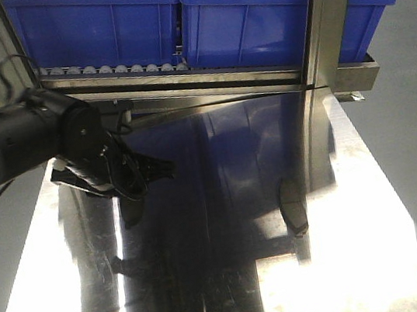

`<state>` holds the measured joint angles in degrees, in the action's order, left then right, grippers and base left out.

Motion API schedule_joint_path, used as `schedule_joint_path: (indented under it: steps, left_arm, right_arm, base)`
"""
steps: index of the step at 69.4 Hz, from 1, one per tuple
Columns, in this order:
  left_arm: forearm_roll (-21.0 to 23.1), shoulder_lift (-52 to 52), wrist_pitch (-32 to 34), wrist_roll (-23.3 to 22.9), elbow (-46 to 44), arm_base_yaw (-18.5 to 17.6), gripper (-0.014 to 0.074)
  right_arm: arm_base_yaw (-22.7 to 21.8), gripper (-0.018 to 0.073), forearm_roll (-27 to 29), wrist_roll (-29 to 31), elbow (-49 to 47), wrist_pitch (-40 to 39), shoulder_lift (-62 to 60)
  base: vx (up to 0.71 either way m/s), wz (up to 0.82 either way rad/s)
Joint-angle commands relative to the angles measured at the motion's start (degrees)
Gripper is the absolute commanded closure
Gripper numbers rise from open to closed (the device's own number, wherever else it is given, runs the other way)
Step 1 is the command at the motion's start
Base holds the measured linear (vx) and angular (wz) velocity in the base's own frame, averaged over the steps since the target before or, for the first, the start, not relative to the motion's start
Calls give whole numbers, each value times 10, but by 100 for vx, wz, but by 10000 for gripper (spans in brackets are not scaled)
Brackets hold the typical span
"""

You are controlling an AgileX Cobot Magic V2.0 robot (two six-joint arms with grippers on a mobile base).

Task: Move and align brake pads A on conveyor
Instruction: 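Lower the left gripper onto the brake pad nearest it and grasp it, then raise the left gripper holding the brake pad clear of the table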

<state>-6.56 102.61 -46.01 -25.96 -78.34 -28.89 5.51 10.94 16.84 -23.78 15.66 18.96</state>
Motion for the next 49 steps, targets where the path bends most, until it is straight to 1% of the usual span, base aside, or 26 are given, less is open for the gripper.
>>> schedule_joint_path:
  steps: [1, 14, 26, 39, 49]
  left_arm:
    - [-13, -86, 62, -3, 24, -13, 603]
    - [-19, -224, 121, -3, 132, -28, 603]
    - [-17, -385, 188, -3, 257, -28, 603]
    - [-19, -560, 207, -1, 360, -28, 603]
    - [-19, -681, 226, 27, 428, -28, 603]
  right_arm:
    - [0, 144, -2, 5, -16, -44, 6]
    - [0, 144, -2, 5, -16, -44, 6]
    - [0, 144, -2, 5, -16, -44, 6]
    - [0, 144, -2, 5, -16, -44, 6]
    - [0, 144, -2, 5, -16, -44, 6]
  base:
    - [0, 0]
    - [0, 0]
    - [0, 0]
    - [0, 0]
    - [0, 0]
